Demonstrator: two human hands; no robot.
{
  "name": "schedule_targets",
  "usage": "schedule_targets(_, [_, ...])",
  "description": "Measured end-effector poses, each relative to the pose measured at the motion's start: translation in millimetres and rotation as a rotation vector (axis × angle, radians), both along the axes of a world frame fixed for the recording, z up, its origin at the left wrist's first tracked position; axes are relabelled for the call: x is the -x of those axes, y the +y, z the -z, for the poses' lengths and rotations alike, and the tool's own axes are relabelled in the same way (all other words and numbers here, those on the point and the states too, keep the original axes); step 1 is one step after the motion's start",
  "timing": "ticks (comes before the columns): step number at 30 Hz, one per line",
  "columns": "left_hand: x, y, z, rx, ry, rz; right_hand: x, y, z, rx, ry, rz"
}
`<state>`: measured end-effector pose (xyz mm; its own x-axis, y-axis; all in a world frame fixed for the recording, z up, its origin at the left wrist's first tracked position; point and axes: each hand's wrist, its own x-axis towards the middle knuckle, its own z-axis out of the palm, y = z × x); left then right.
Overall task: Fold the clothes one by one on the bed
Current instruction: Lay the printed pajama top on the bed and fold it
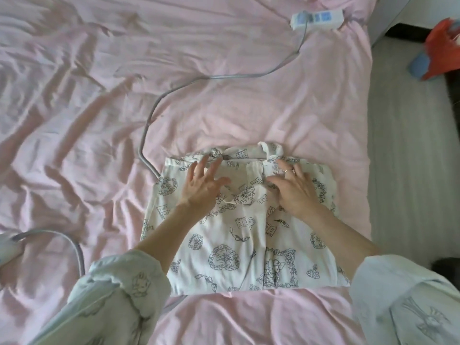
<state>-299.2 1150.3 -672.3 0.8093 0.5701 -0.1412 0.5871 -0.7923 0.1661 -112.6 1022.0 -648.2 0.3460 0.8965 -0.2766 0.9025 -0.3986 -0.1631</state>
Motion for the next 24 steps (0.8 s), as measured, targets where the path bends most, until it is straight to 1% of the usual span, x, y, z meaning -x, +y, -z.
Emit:
schedule_targets(2, [-1.9, 7.6, 5.5, -0.002, -0.019, -0.003, -7.1, 4.5, 3.3, 0.049, -0.011, -0.067])
schedule_targets(4, [4.2, 18.7, 12.2, 0.001, -0.034, 0.064, -17.3, 7.3, 4.9, 0.092, -0.021, -0.115])
schedule_targets(5, [7.8, 25.3, 13.4, -0.003, -0.023, 0.09, -22.2, 7.6, 3.9, 0.091, -0.03, -0.126])
schedule_targets(7, [14.8, 35.1, 10.6, -0.002, -0.038, 0.054, -29.9, 6.6, 4.8, 0.013, -0.034, -0.13])
schedule_targets(9, [14.8, 43.7, 4.3, 0.048, -0.098, -0.066, -36.4, 8.4, 6.0, -0.059, 0.03, -0.029])
schedule_targets(12, [15.0, 60.0, -0.2, 0.143, -0.209, -0.323, -46.5, 17.1, 1.1, -0.122, 0.13, 0.223])
schedule_targets(15, [23.7, 75.7, 8.0, 0.224, -0.279, -0.546, -55.3, 22.3, -4.9, -0.16, 0.081, 0.433])
schedule_targets(17, [30.2, 76.6, 15.9, 0.297, -0.27, -0.673, -53.7, 20.5, 1.0, -0.129, 0.059, 0.493])
schedule_targets(19, [43.3, 68.8, 24.0, 0.332, -0.237, -0.735, -41.8, 15.6, 10.9, -0.16, 0.014, 0.481])
schedule_targets(20, [51.6, 62.5, 26.3, 0.314, -0.245, -0.766, -32.1, 13.0, 13.9, -0.194, -0.031, 0.449])
schedule_targets(22, [67.9, 46.6, 28.6, 0.261, -0.241, -0.831, -7.7, 7.8, 15.5, -0.251, -0.113, 0.345])
schedule_targets(24, [83.2, 28.6, 27.7, 0.256, -0.221, -0.913, 25.7, 3.0, 14.3, -0.288, -0.103, 0.212])
